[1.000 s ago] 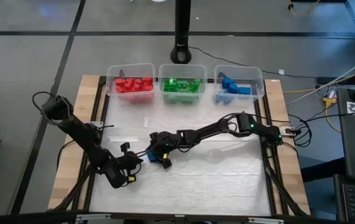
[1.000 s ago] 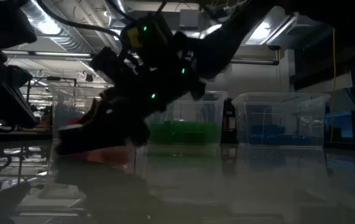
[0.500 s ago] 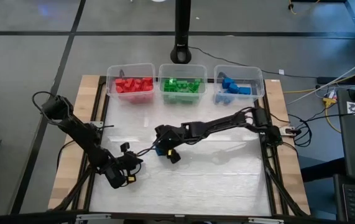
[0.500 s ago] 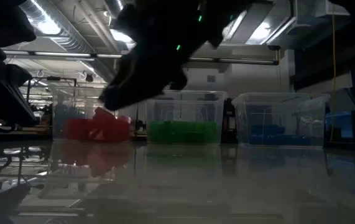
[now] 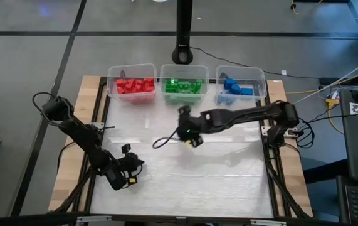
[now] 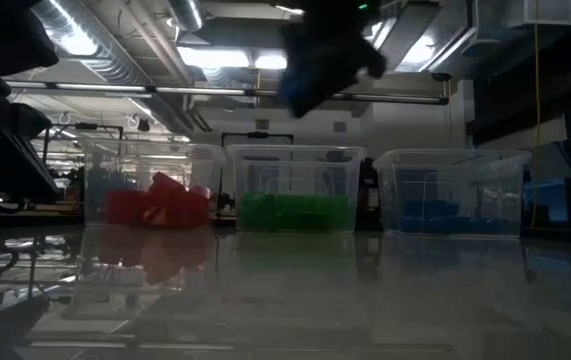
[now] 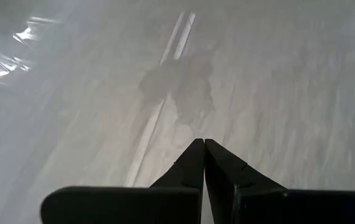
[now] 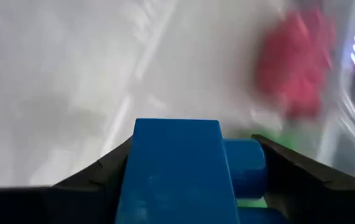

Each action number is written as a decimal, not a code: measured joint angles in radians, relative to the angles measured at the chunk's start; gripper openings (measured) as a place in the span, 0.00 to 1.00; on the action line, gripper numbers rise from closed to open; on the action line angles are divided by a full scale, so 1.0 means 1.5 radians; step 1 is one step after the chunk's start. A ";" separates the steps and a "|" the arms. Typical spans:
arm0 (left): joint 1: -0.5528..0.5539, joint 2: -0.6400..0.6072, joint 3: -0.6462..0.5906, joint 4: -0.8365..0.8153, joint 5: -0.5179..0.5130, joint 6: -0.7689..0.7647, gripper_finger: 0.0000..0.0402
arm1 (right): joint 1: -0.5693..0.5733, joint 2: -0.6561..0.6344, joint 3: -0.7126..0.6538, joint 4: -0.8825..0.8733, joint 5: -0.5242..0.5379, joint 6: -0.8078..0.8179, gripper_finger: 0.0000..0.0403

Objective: Sort blocks
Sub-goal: Put the blue game piece into the right transparent bin, then return to Home Position

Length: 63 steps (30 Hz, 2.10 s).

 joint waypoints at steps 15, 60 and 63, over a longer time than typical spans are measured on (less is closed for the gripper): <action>0.000 0.000 -0.001 0.000 -0.003 0.005 0.00 | -0.258 -0.339 -0.236 -0.082 0.191 0.050 0.66; 0.458 -0.164 -0.200 0.553 0.372 0.613 0.00 | -0.082 -0.461 -0.569 0.314 -0.133 0.109 0.32; 0.493 -0.240 -0.238 0.550 0.372 0.624 0.00 | -0.075 -0.483 -0.596 0.334 -0.134 0.108 0.19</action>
